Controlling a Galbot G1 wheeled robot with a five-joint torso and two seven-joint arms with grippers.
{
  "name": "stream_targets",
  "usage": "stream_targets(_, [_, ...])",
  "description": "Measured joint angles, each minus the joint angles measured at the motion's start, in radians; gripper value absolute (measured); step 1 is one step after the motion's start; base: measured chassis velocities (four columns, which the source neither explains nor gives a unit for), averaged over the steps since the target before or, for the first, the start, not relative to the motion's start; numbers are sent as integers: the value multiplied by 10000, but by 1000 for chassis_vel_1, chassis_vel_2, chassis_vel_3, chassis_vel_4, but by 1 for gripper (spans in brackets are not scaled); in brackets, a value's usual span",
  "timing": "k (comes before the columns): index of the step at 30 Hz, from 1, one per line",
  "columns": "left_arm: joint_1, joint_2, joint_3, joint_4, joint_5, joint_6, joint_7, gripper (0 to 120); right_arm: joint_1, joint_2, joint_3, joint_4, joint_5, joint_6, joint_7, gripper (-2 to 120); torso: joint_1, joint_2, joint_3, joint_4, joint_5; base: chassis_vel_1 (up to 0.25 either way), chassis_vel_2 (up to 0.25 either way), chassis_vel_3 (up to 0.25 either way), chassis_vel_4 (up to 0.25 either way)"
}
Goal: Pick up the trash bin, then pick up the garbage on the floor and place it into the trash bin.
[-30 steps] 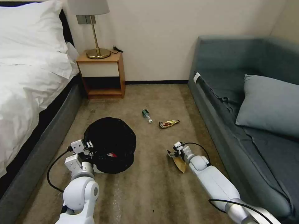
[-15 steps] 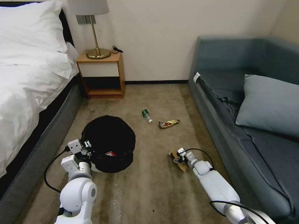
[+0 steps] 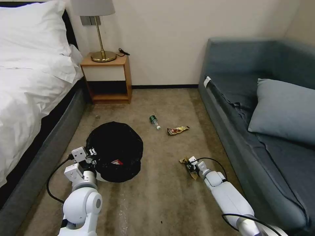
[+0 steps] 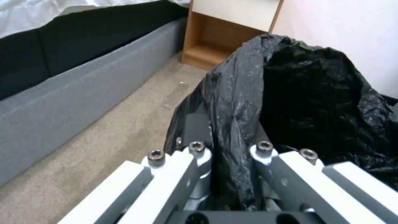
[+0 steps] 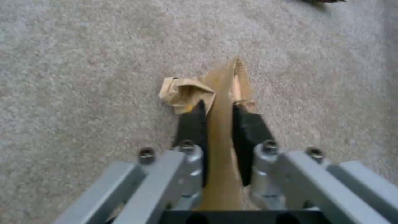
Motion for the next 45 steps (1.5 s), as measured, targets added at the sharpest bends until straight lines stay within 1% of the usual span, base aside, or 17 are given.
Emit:
stream_targets(1, [0, 0, 0, 0, 0, 0, 0, 5, 0, 0, 0, 0, 0, 0, 0, 11, 0, 0, 0, 0, 0, 0, 0, 0, 0])
stream_targets(3, [8, -21, -9, 0, -1, -7, -1, 5, 14, 48, 200, -6, 28, 34, 44, 0, 0, 0, 0, 0, 0, 0, 0, 0, 0])
stream_targets(11, [34, -34, -39, 0, 0, -32, -21, 5, 41, 16, 337, 23, 62, 225, 101, 0, -1, 1, 0, 0, 0, 0, 0, 0, 0])
stream_targets(18, [44, -50, -4, 50, 45, -51, -37, 5, 160, -79, 134, 1532, 1344, 271, 406, 0, 0, 1, 1, 0, -2, 0, 0, 0, 0])
stream_targets(20, [31, -83, 38, 83, 89, -52, -46, 5, 222, -205, -418, 2882, 2246, 29, 838, 0, 0, 1, 1, 2, -1, 0, 0, 0, 0])
stream_targets(21, [31, -83, 38, 83, 89, -52, -46, 5, 222, -205, -418, 2882, 2246, 29, 838, 0, 0, 1, 1, 2, -1, 0, 0, 0, 0])
stream_targets(24, [13, -135, 96, 146, 145, -60, -50, 5, 344, -283, -1434, 5340, 3667, -487, 2149, 0, -1, 2, 0, 0, -4, 0, 0, 0, 0])
stream_targets(25, [13, -135, 96, 146, 145, -60, -50, 5, 344, -283, -1434, 5340, 3667, -487, 2149, 0, -1, 2, 0, 0, -4, 0, 0, 0, 0])
stream_targets(26, [2, -141, 106, 177, 159, -71, -51, 5, 381, -250, -1952, 6216, 4185, -560, 2738, 0, -1, 2, 0, 1, -5, 0, 0, 0, 0])
stream_targets(27, [2, -141, 106, 177, 159, -71, -51, 5, 381, -250, -1952, 6216, 4185, -560, 2738, 0, -1, 2, 0, 1, -5, 0, 0, 0, 0])
stream_targets(30, [-57, -153, 167, 196, 198, -77, -62, 5, 543, 29, -3391, 7506, 5231, -770, 4238, 0, -1, 2, 0, -1, -5, 0, 0, 0, 0])
stream_targets(34, [-119, -157, 202, 207, 205, -78, -66, 5, 718, 277, -4224, 7864, 5652, -871, 4883, 0, -1, 1, 0, 2, 0, 0, 0, 0, 0])
stream_targets(35, [-165, -169, 202, 242, 217, -77, -80, 5, 861, 455, -4878, 8068, 5897, -999, 5238, 0, -1, 1, 0, 3, -4, 0, 0, 0, 0])
stream_targets(36, [-165, -169, 202, 242, 217, -77, -80, 5, 861, 455, -4878, 8068, 5897, -999, 5238, 0, -1, 1, 0, 3, -4, 0, 0, 0, 0])
stream_targets(38, [-206, -199, 197, 314, 254, -76, -90, 5, 1023, 659, -5717, 8061, 5981, -1082, 5454, 0, -1, 1, 0, 3, -3, 0, 0, 0, 0])
stream_targets(42, [-264, -269, 199, 349, 288, -76, -88, 5, 1153, 773, -6560, 7690, 5910, -1089, 5513, 0, -1, 1, 0, 2, -2, 0, 0, 0, 0])
stream_targets(45, [-286, -290, 191, 367, 289, -77, -90, 5, 1091, 783, -6731, 7600, 5841, -1075, 5512, 0, -1, 1, 0, 1, -2, 0, 0, 0, 0])
